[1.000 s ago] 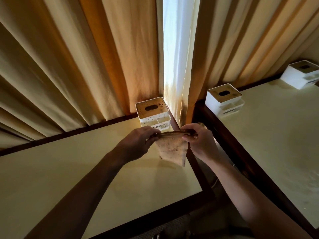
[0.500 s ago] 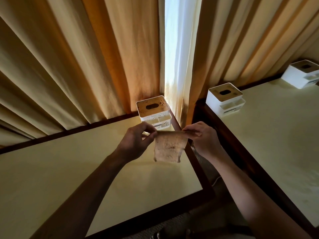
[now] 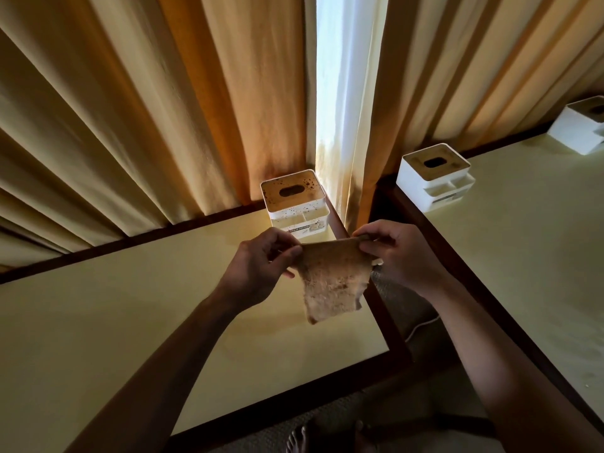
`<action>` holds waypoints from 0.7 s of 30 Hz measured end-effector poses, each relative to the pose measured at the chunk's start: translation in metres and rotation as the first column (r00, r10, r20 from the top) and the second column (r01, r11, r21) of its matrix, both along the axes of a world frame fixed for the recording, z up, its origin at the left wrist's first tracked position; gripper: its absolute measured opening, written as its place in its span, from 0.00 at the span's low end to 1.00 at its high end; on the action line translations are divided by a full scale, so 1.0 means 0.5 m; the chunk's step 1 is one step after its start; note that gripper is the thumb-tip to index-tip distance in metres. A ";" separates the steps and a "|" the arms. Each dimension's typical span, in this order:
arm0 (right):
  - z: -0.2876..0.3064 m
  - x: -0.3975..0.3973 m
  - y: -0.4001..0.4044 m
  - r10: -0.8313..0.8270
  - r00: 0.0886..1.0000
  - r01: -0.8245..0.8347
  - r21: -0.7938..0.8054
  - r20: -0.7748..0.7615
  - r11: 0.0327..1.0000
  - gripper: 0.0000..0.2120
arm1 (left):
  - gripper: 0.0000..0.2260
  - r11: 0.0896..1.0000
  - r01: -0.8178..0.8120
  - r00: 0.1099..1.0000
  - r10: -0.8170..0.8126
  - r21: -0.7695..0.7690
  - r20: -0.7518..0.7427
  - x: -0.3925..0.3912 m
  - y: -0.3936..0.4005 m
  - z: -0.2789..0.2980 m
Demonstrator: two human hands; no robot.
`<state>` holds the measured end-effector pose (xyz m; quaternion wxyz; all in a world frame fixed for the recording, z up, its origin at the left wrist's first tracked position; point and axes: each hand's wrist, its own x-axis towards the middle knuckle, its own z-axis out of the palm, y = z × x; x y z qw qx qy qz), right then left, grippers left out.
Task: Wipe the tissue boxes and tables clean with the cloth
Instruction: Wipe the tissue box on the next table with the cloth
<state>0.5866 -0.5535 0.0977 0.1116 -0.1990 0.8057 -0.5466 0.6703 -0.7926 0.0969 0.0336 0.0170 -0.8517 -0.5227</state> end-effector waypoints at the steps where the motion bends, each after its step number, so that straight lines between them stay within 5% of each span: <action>1: 0.001 -0.005 -0.001 0.015 1.000 -0.015 0.007 0.006 1.000 0.10 | 0.04 1.000 0.000 1.000 0.000 0.025 0.018 0.001 0.001 -0.003; 7: -0.022 -0.036 -0.016 0.042 0.995 -0.048 0.063 0.096 0.997 0.10 | 0.04 0.998 -0.032 0.997 0.028 0.048 0.075 -0.012 0.002 -0.026; 14: -0.013 -0.065 -0.034 0.009 1.000 -0.007 0.087 -0.017 0.996 0.11 | 0.03 0.993 -0.098 0.995 0.096 0.059 0.038 -0.040 0.000 -0.019; 21: -0.064 -0.017 0.030 0.078 0.989 -0.099 0.171 0.125 0.980 0.08 | 0.08 0.991 0.102 0.993 -0.095 -0.091 0.074 0.012 0.032 -0.075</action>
